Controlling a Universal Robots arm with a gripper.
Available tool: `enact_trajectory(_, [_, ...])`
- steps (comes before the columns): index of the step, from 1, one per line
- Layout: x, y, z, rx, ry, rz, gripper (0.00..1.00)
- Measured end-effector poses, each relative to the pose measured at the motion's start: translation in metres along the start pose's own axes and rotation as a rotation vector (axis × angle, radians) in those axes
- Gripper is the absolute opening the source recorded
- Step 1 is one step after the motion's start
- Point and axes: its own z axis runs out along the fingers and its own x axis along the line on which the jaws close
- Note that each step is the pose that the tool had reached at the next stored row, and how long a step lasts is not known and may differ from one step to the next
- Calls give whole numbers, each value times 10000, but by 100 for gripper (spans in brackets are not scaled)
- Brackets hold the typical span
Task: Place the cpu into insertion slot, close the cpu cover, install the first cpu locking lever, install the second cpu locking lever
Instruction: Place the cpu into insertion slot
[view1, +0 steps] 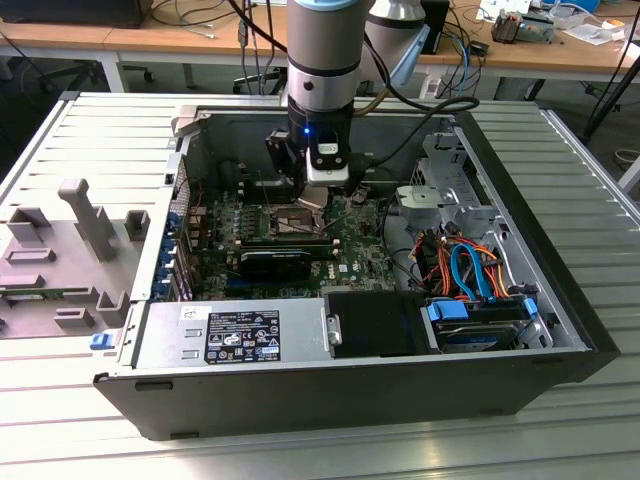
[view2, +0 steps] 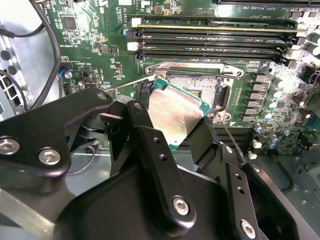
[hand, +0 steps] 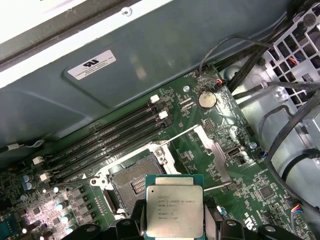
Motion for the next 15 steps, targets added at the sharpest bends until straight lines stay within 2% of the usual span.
enact_trajectory(15, [0, 0, 1, -6, -23, 263, 55])
